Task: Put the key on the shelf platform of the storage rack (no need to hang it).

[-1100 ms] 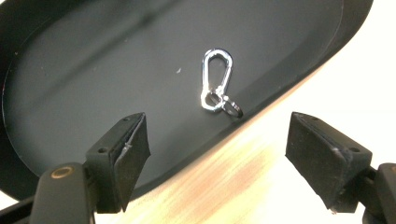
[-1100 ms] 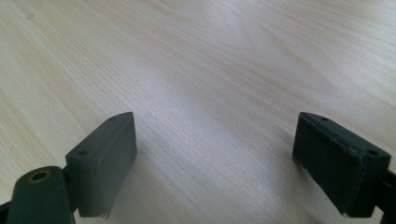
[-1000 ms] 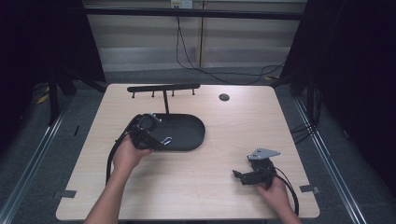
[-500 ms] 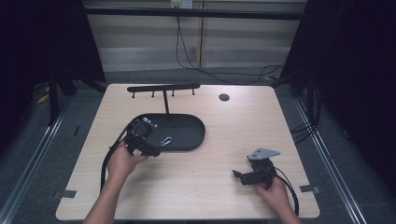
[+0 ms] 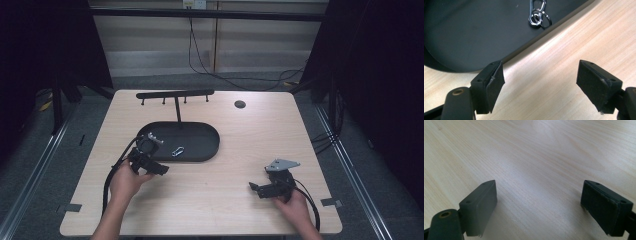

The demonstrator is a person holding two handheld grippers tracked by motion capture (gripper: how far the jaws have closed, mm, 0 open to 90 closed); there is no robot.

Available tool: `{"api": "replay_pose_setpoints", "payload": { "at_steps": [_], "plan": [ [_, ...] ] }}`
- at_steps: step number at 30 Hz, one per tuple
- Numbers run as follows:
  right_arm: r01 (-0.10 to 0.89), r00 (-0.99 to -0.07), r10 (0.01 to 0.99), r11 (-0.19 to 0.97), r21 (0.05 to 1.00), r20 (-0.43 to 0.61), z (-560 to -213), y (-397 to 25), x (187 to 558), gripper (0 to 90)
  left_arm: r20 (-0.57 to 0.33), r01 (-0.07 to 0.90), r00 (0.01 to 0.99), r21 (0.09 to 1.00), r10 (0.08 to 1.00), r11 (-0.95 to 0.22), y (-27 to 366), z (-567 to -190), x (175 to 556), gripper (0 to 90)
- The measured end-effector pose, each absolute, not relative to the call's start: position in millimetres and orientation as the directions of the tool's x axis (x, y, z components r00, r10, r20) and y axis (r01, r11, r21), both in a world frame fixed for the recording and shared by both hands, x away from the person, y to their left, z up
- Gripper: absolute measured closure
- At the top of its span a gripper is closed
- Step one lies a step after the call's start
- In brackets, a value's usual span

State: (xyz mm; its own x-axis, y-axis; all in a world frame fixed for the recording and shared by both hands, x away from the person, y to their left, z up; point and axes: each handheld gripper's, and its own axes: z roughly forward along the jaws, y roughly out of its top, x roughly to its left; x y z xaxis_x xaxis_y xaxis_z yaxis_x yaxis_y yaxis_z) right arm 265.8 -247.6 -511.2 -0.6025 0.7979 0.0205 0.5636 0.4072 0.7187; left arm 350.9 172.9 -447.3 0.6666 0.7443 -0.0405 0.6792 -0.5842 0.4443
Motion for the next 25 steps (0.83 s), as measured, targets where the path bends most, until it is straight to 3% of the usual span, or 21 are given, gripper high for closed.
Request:
{"api": "replay_pose_setpoints", "payload": {
  "at_steps": [25],
  "plan": [
    [0.564,-0.602,0.798,0.407,0.719,0.021,-511.2,-247.5,265.8,12.9,-0.078,0.703,0.648,0.445,0.757,-0.556,190.9,-479.0,328.7,22.4]
  ]
}}
